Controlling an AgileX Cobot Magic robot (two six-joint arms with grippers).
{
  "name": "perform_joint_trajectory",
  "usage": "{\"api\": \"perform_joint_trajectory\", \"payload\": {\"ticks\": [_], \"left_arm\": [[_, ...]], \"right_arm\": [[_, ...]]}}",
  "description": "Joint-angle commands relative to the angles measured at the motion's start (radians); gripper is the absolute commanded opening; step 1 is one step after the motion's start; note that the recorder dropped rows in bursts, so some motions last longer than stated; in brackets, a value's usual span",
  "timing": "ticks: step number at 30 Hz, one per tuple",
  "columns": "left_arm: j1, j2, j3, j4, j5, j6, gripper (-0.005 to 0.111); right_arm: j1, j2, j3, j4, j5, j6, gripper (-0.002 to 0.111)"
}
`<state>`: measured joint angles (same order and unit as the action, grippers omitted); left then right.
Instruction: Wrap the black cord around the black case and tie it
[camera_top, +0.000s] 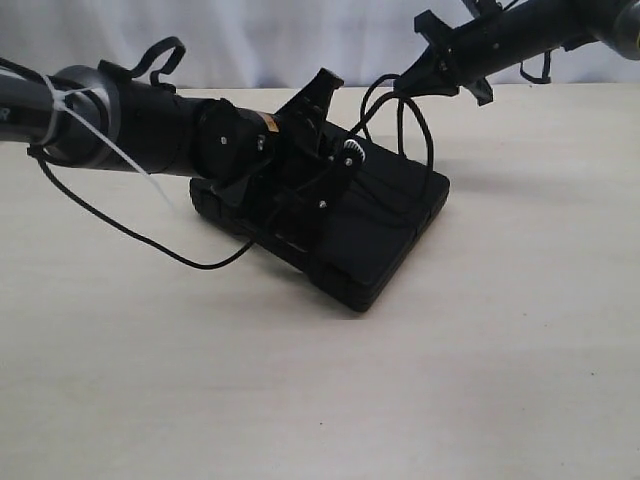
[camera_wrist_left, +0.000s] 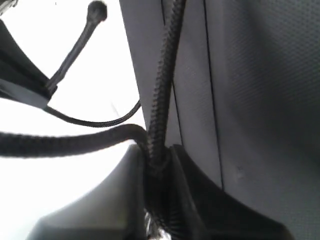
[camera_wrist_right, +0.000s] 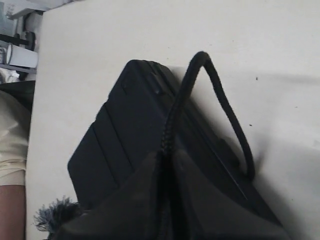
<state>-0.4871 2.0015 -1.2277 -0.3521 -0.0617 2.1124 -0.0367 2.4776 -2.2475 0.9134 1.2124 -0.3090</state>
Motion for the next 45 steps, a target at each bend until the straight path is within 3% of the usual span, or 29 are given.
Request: {"api": "perform_joint_trajectory", "payload": {"ticks": [1,6,17,28,39,45], "left_arm": [[-0.002,0.015,0.002,-0.001,-0.074,0.030,0.000],[0.002,0.074,-0.003,0.001,-0.215,0.030,0.000],[0.046,0.165,-0.064,0.022,-0.341,0.030,0.000],[0.051,0.169,-0.066,0.020,-0.333,0.030,0.000],[0.051,0.169,-0.066,0.020,-0.333,0.030,0.000],[0.051,0.169,-0.066,0.020,-0.333,0.030,0.000]], "right_arm": [[0.009,-0.015,-0.008,0.070,0.009,-0.011,0.004],[0.035,-0.015,-0.008,0.046,0.009,-0.015,0.004],[0.058,-0.044,0.003,-0.098,0.009,-0.011,0.004],[0.086,-0.044,0.051,-0.125,0.009,-0.068,0.005],[0.086,-0.046,0.051,-0.229,0.009,-0.069,0.043],[0.086,-0.073,0.051,-0.262,0.009,-0.069,0.047]]}}
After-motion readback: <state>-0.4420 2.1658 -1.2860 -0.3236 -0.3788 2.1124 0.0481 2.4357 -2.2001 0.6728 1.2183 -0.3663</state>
